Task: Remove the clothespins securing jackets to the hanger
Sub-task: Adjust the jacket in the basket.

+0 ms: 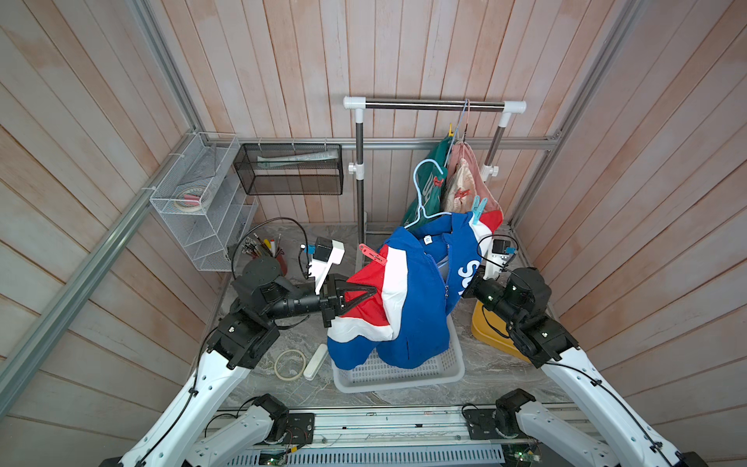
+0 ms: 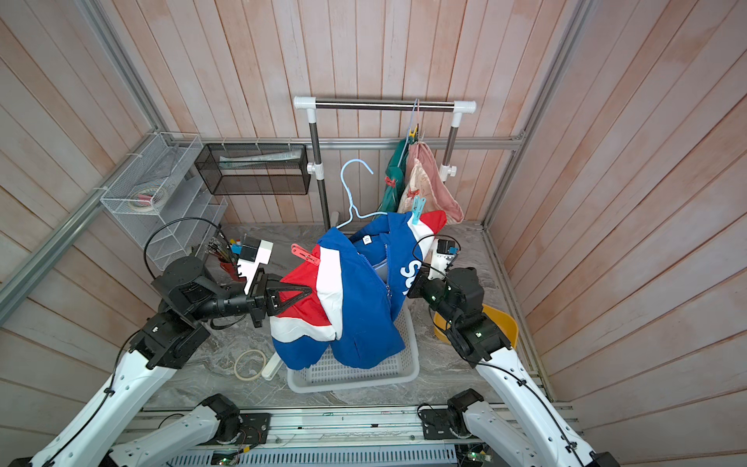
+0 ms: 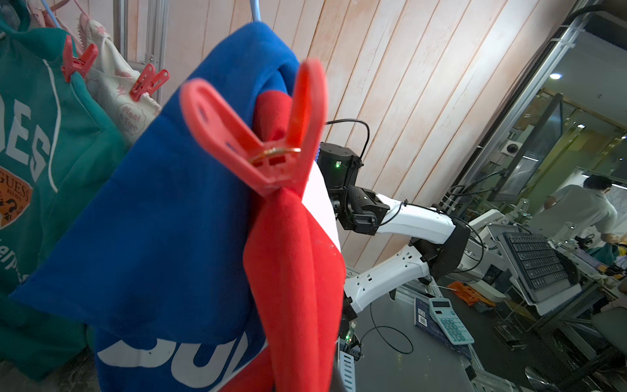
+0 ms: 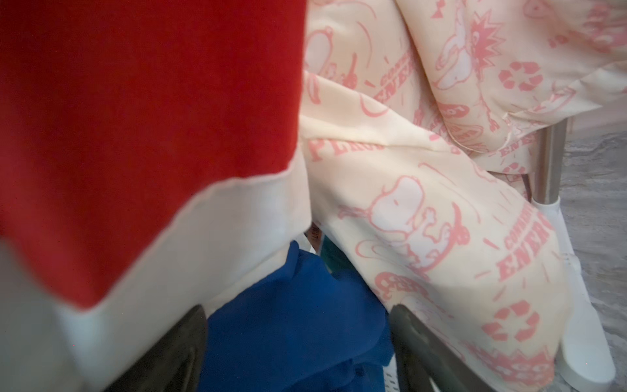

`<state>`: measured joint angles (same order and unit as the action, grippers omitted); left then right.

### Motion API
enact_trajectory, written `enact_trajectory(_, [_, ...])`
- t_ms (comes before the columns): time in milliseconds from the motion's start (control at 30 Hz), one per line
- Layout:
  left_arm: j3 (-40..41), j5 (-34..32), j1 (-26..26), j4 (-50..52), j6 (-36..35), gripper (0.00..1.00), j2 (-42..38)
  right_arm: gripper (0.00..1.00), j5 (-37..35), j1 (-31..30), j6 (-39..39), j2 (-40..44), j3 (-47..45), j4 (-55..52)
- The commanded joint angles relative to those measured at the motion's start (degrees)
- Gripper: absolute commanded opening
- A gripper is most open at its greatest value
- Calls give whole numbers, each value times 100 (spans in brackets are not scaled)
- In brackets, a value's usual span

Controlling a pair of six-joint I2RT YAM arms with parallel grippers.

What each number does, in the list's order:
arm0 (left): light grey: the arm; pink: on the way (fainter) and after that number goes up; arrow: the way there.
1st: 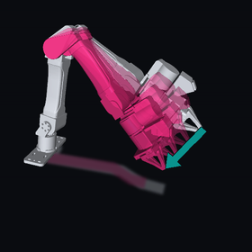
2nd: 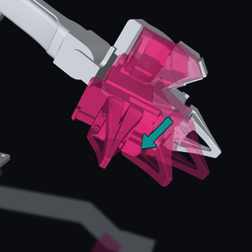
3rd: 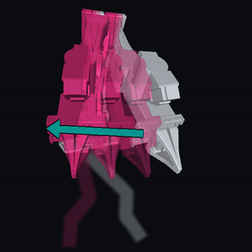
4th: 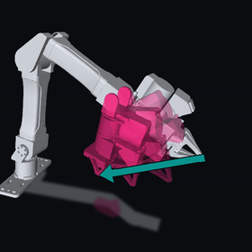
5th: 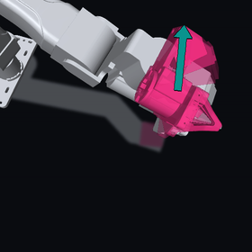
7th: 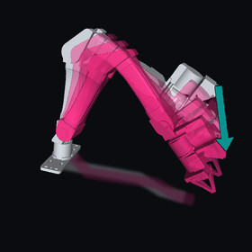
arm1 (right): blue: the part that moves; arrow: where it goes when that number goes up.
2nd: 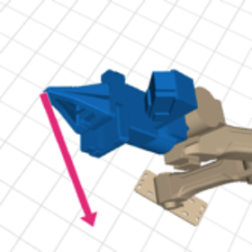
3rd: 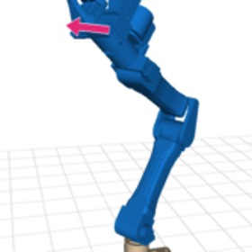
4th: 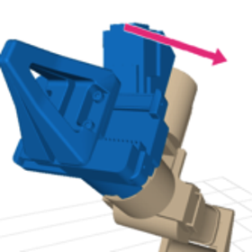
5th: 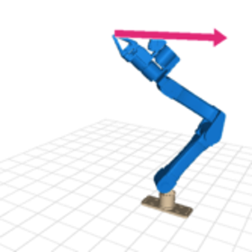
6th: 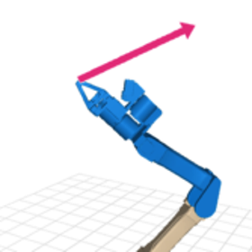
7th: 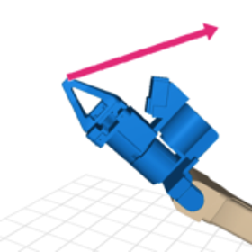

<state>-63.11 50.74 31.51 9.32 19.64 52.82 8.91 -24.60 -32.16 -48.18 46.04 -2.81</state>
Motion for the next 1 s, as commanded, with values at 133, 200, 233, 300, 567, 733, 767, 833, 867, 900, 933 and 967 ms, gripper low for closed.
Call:
enact_trajectory(133, [1082,172,-5,-2179,205,0,-97,86,82,87,15,4,-248,45])
enact_trajectory(200, [1512,46,-7,-2264,137,0,-222,86,78,83,26,-22,-320,84])
enact_trajectory(233, [1747,-70,-4,-2230,53,0,-315,86,101,87,5,-31,-385,137])
enact_trajectory(300, [2128,-307,-17,-2072,-132,0,-540,85,180,83,-65,-57,-507,256])
enact_trajectory(567, [2445,-1212,-28,-176,-1061,0,-1871,83,-118,-760,-255,-373,-749,630])
enact_trajectory(733, [2212,-1567,-25,975,-1485,0,-2289,83,-681,-1609,-678,-568,-943,1074])
enact_trajectory(767, [2190,-1578,-26,1108,-1559,0,-2343,83,-882,-1828,-731,-602,-953,1143])
enact_trajectory(833, [2195,-1534,-24,1244,-1663,0,-2496,82,-1165,-2191,-830,-656,-962,1308])
enact_trajectory(867, [2216,-1556,-29,1276,-1661,0,-2589,81,-1271,-2345,-893,-684,-953,1387])
enact_trajectory(900, [2230,-1594,-27,1300,-1658,0,-2660,80,-1381,-2473,-929,-700,-936,1414])
enact_trajectory(933, [2228,-1666,-28,1334,-1659,0,-2753,79,-1566,-2620,-961,-695,-903,1389])
enact_trajectory(967, [2208,-1749,-25,1381,-1677,0,-2832,78,-1834,-2787,-991,-662,-859,1316])
